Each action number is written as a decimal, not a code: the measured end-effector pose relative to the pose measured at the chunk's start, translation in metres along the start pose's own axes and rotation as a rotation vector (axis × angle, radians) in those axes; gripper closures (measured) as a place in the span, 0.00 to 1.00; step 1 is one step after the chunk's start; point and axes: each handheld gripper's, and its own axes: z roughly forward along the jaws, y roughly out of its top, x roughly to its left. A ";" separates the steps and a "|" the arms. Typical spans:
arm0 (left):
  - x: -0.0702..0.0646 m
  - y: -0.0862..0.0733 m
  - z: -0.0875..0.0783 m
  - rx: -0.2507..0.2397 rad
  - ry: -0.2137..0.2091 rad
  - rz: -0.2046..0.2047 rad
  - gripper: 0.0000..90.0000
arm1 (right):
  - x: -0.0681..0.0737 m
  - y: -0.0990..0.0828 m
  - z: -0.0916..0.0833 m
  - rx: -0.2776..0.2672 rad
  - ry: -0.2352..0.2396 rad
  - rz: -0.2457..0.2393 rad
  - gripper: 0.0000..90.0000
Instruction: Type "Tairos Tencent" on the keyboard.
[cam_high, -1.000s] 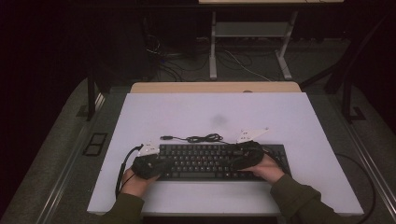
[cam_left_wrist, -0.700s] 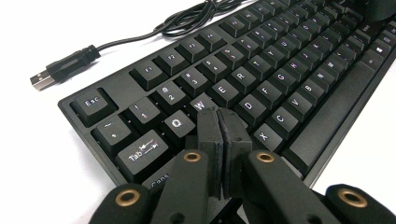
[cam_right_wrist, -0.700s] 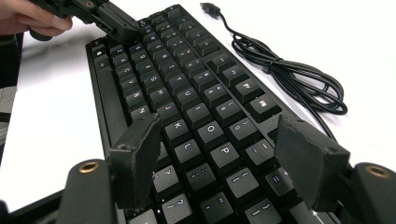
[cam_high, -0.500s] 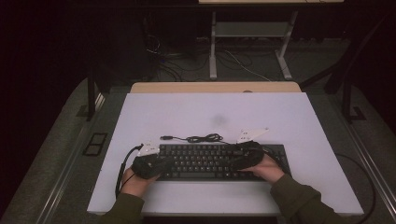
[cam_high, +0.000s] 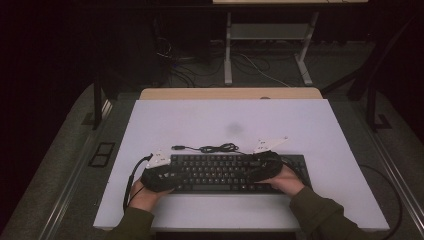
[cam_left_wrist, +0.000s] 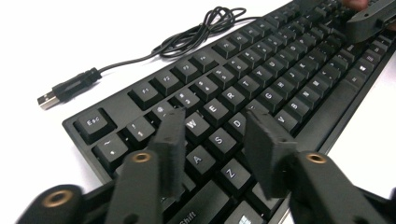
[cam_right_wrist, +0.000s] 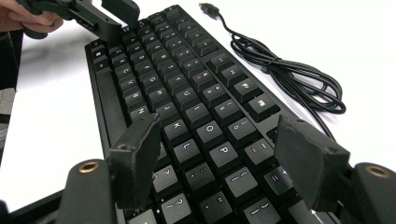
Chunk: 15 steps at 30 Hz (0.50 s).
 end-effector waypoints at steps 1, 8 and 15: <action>0.000 0.000 0.000 -0.001 -0.003 -0.005 0.58 | 0.000 0.000 0.000 0.000 -0.001 0.001 0.35; -0.004 0.003 0.004 -0.007 -0.001 0.005 0.36 | 0.000 0.000 -0.001 0.003 -0.007 0.011 0.38; -0.007 0.004 0.009 0.002 -0.006 0.004 0.23 | -0.001 0.000 -0.002 0.005 -0.020 0.029 0.39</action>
